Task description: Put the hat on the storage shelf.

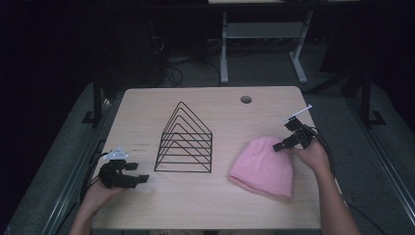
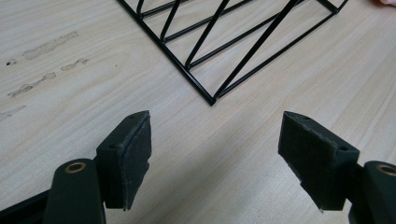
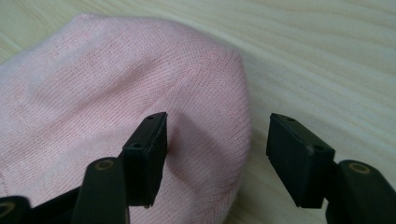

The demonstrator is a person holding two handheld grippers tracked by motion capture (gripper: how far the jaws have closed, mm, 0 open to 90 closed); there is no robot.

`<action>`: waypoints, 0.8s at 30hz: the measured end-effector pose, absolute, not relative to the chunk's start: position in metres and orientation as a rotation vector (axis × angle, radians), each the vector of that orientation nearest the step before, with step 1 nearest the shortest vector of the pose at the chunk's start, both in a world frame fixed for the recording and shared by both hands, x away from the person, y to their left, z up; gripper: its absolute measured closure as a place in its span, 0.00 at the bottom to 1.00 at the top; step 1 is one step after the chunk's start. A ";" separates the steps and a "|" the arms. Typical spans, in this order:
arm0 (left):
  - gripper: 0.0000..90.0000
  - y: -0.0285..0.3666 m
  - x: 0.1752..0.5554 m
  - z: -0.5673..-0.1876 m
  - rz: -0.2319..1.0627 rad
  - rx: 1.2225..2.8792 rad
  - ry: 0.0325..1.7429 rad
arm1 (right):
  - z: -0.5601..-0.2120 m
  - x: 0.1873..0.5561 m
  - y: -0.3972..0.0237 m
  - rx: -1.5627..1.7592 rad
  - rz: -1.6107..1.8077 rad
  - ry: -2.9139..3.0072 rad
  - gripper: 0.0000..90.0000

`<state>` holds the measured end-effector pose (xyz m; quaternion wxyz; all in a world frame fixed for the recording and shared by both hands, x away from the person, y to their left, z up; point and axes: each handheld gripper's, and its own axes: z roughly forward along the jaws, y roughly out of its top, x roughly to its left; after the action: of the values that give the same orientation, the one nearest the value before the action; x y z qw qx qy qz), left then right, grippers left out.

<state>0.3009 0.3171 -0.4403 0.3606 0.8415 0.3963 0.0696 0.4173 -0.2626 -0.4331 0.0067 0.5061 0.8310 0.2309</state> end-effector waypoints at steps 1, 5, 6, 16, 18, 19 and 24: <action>0.29 0.316 0.301 -0.441 0.178 2.165 1.023 | -0.435 0.418 -0.261 1.583 0.717 2.608 0.47; 0.29 0.317 0.301 -0.440 0.181 2.171 1.019 | -0.438 0.418 -0.258 1.575 0.708 2.623 0.53; 0.29 0.317 0.301 -0.440 0.181 2.171 1.019 | -0.438 0.418 -0.258 1.575 0.708 2.623 0.53; 0.29 0.318 0.301 -0.441 0.180 2.160 1.026 | -0.447 0.418 -0.259 1.638 0.753 2.629 0.62; 0.29 0.318 0.301 -0.441 0.178 2.170 1.019 | -0.448 0.418 -0.261 1.659 0.781 2.627 0.66; 0.29 0.317 0.301 -0.441 0.176 2.172 1.020 | -0.448 0.418 -0.262 1.668 0.803 2.629 0.69; 0.29 0.317 0.301 -0.441 0.175 2.173 1.020 | -0.448 0.416 -0.264 1.676 0.842 2.624 0.76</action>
<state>0.3011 0.3168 -0.4412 0.3594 0.8425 0.3955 0.0680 0.4163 -0.2642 -0.4481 -0.0420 0.5190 0.8129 0.2609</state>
